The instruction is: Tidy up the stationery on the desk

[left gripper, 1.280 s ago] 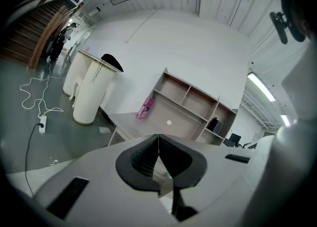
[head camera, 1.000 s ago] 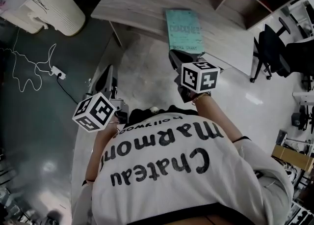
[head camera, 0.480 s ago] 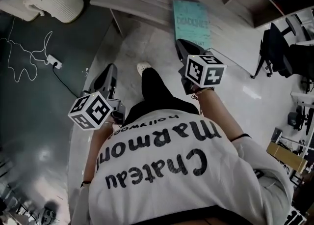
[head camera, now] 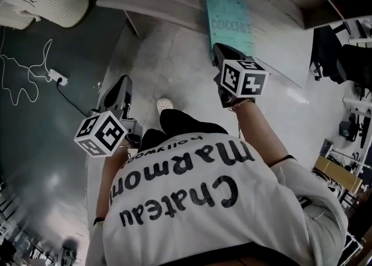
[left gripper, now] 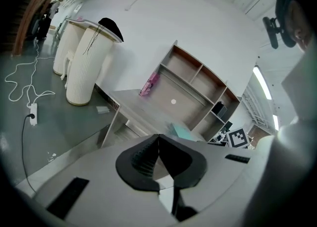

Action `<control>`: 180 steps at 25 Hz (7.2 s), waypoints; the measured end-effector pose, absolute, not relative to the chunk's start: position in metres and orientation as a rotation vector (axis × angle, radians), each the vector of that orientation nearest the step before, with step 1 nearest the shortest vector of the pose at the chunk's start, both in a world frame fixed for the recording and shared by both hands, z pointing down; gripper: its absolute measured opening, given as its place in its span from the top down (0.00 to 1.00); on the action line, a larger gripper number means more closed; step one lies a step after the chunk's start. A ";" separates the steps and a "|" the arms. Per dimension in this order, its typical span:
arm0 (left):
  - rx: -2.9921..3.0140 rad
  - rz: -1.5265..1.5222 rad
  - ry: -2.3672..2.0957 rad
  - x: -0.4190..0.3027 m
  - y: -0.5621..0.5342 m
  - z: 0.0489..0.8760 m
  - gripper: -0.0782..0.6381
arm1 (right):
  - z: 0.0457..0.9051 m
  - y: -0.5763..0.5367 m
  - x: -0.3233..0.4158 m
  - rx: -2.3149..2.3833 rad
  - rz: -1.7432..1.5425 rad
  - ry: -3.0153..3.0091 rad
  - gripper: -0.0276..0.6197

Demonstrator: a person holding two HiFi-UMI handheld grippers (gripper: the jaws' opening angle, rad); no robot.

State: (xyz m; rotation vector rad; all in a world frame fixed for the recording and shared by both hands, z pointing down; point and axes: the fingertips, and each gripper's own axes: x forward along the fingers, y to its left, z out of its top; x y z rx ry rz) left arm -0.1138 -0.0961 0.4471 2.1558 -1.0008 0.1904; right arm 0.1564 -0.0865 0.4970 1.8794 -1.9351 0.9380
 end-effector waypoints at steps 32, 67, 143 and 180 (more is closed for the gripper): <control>1.898 0.157 -1.053 -0.170 -0.120 0.506 0.87 | 0.582 -0.110 0.184 1.548 0.369 -1.091 0.40; 1.954 0.198 -1.010 -0.160 -0.105 0.495 0.87 | 0.544 -0.082 0.231 1.708 0.329 -1.078 0.59; 2.295 0.127 -0.842 -0.094 -0.388 0.367 0.87 | 0.412 -0.357 0.157 2.411 1.407 -2.142 0.66; 2.350 0.448 -0.371 -0.063 -0.498 0.414 0.87 | 0.438 -0.394 0.112 2.613 0.540 -1.773 0.67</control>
